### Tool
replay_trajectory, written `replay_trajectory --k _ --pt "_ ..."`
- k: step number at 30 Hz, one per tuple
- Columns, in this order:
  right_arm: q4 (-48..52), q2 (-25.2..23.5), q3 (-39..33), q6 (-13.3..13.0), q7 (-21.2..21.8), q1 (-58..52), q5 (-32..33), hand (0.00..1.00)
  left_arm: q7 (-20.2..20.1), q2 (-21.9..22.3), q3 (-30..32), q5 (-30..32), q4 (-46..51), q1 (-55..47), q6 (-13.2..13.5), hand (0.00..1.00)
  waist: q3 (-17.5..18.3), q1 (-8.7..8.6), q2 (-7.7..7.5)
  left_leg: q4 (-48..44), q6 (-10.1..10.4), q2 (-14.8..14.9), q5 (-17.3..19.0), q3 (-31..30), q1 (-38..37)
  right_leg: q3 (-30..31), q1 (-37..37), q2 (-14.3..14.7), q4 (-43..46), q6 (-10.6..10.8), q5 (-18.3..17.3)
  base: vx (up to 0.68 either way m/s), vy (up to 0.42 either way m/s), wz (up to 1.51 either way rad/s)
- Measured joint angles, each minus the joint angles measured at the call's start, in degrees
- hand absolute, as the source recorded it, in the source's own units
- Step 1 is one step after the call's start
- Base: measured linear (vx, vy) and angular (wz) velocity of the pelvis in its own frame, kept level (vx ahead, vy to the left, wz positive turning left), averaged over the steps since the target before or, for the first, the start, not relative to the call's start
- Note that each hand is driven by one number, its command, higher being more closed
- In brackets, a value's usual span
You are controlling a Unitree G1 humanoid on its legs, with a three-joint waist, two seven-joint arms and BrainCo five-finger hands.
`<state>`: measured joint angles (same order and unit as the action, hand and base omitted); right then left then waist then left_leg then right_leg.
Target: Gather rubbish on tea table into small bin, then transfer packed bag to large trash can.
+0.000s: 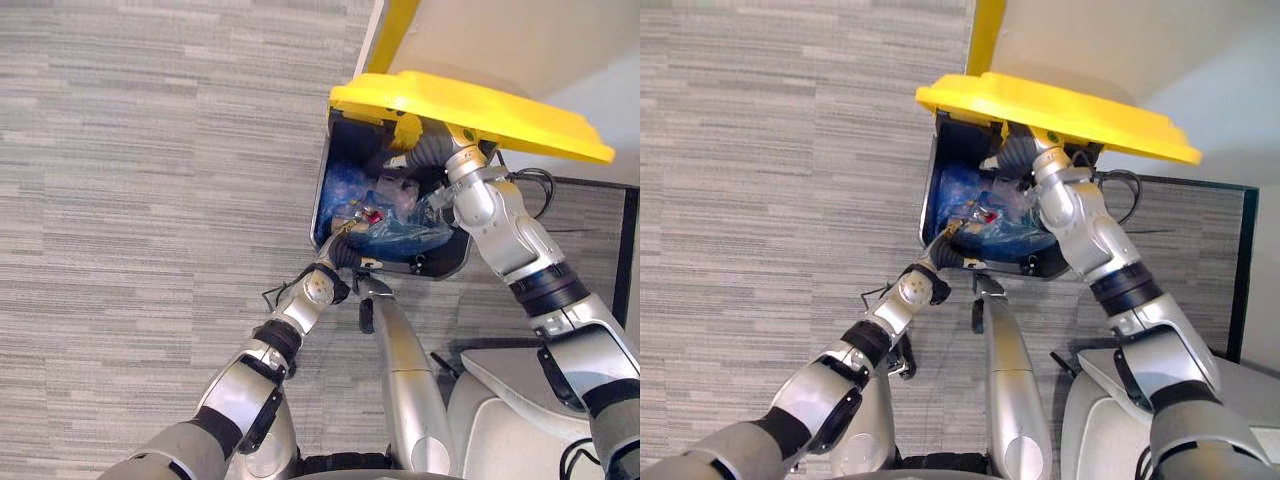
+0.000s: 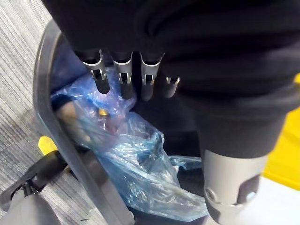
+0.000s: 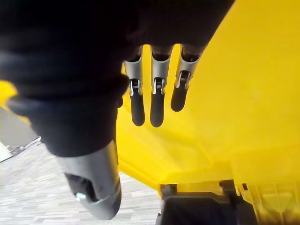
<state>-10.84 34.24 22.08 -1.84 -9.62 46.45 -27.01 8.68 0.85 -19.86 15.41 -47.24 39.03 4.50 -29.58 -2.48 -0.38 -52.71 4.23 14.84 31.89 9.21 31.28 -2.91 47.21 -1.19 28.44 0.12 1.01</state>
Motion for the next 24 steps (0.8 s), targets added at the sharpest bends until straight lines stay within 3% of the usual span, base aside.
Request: replay_trajectory --k 4,6,9,12,14,21,24 --pt "6.6 0.0 -3.5 -0.2 1.2 -10.6 0.0 0.00 0.0 -2.8 -0.5 -2.6 7.4 -6.3 1.4 0.00 0.4 0.58 0.24 3.6 0.5 -0.3 -1.2 -0.7 -4.7 -1.1 -5.2 -0.2 -1.4 -0.3 -0.6 -0.02 -0.046 0.19" --pt "10.2 -0.2 -6.6 -0.3 2.2 -19.6 0.0 0.00 -0.9 -4.2 -0.9 -4.8 10.4 -11.2 2.2 0.00 3.8 1.12 0.56 7.1 1.0 -1.4 -3.0 -1.2 -6.4 -1.8 -6.1 -1.3 -1.7 -0.9 -1.3 0.05 -0.069 0.30" --pt "10.3 -1.4 -10.1 -1.4 2.6 -26.9 0.0 0.00 -1.7 -7.0 -0.8 -7.1 15.2 -16.2 3.3 0.00 4.7 1.78 0.66 11.2 1.7 -2.3 -4.8 -1.7 -10.9 -2.6 -9.8 -2.1 -1.9 -0.4 -2.5 0.08 -0.078 0.33" --pt "9.0 -3.7 -13.8 -2.2 3.1 -34.8 0.0 0.00 -3.0 -10.9 0.5 -9.5 18.4 -23.3 5.0 0.00 8.2 1.63 1.07 15.4 2.1 -2.9 -6.4 -4.5 -13.3 -5.1 -13.1 -2.5 -4.0 -0.5 -3.2 0.04 -0.075 0.45" --pt "5.9 -7.3 -17.4 -2.8 3.6 -39.2 0.0 0.00 -3.7 -13.0 4.0 -11.5 19.8 -28.2 5.1 0.00 9.4 1.47 1.09 18.3 2.3 -3.0 -7.8 -6.3 -15.6 -7.0 -16.0 -2.8 -5.4 0.3 -3.7 0.03 -0.085 0.44" --pt "-0.5 -16.3 -19.3 -3.5 4.8 -46.8 0.0 0.00 -4.9 -13.6 15.4 -14.7 20.0 -41.4 5.9 0.00 13.2 1.91 0.73 27.8 3.5 -3.3 -12.1 -7.5 -22.2 -8.6 -20.9 -2.7 -8.5 1.6 -4.6 0.04 -0.057 0.16" --pt "-4.0 -19.3 -19.4 -3.5 4.8 -46.9 0.0 0.00 -4.9 -13.5 20.9 -14.6 14.7 -42.9 5.8 0.00 14.0 1.94 -0.09 30.7 3.9 -3.0 -13.2 -7.1 -25.5 -8.6 -23.3 -1.7 -9.7 1.7 -4.7 0.03 -0.040 -0.02"
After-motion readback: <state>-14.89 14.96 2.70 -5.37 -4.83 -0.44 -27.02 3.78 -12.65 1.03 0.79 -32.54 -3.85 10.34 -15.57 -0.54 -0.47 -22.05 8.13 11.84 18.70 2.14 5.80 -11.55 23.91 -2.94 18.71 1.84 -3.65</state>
